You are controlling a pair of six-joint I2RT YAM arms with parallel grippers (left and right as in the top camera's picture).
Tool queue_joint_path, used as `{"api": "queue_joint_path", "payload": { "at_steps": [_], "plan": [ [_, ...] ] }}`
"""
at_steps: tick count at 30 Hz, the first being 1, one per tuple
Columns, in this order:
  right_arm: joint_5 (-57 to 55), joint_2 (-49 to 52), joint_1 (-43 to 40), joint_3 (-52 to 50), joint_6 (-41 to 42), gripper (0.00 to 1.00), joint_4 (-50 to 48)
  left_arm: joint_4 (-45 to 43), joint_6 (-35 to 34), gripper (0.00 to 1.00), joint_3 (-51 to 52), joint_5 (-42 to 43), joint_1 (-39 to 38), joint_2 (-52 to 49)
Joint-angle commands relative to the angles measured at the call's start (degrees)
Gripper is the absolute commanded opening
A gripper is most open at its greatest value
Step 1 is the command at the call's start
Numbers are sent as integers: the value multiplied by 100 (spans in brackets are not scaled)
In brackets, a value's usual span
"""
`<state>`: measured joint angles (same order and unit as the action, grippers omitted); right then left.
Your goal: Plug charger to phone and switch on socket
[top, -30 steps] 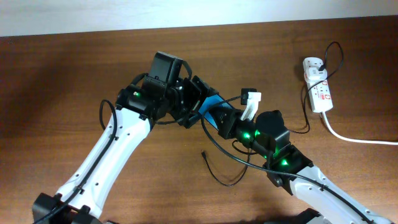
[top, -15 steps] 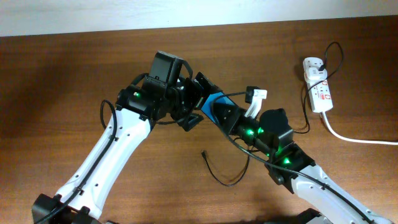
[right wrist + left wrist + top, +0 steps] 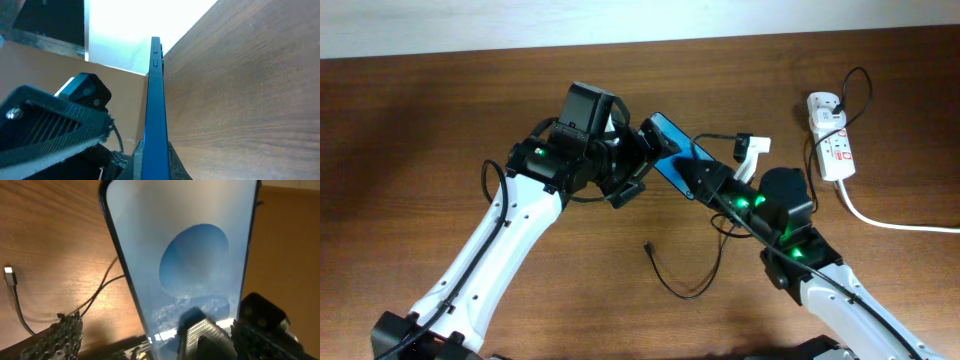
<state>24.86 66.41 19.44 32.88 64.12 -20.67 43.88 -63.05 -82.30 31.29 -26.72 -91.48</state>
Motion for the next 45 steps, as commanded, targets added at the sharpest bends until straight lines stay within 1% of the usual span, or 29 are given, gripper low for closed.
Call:
{"api": "queue_joint_path", "payload": {
  "at_steps": [1,5,8,10,15,19,21,23,29,32,39,41,44,45],
  "plan": [
    [590,-168,-273,98,348,4,37,-13,457,99,-118,111,-24,146],
    [1123,-186,-612,87,417,4,168,-151,946,99,-118,330,0,146],
    [1480,-280,-885,85,415,4,424,-407,1460,100,-118,780,109,146],
    [1679,-444,-1104,76,413,4,564,-557,1884,98,-118,1172,245,146],
    [1825,-914,-1386,74,420,4,850,-678,2688,95,-118,1875,459,146],
    [1810,-1266,-1462,74,518,4,1121,-684,3178,96,-118,2284,544,146],
    [1801,-1386,-1471,74,566,4,1174,-745,3320,98,-118,2516,568,146],
    [1797,-1475,-1471,72,791,4,1169,-844,3351,100,-118,2820,608,146],
    [1648,-1700,-1471,72,1034,4,1143,-1093,3451,100,-118,3593,734,146],
    [1519,-1825,-1471,72,1217,4,1014,-1093,3582,100,-118,3807,780,146],
    [1296,-1945,-1462,72,1878,4,251,-1276,3550,99,-118,4284,815,146],
    [1191,-1945,-1458,70,2063,4,101,-1370,3407,98,-118,4304,815,146],
    [920,-1945,-1340,66,2319,4,-81,-1742,2994,97,-118,4308,815,146],
    [741,-1945,-1222,66,2387,4,-90,-1932,2747,97,-118,4308,815,146]
  ]
}}
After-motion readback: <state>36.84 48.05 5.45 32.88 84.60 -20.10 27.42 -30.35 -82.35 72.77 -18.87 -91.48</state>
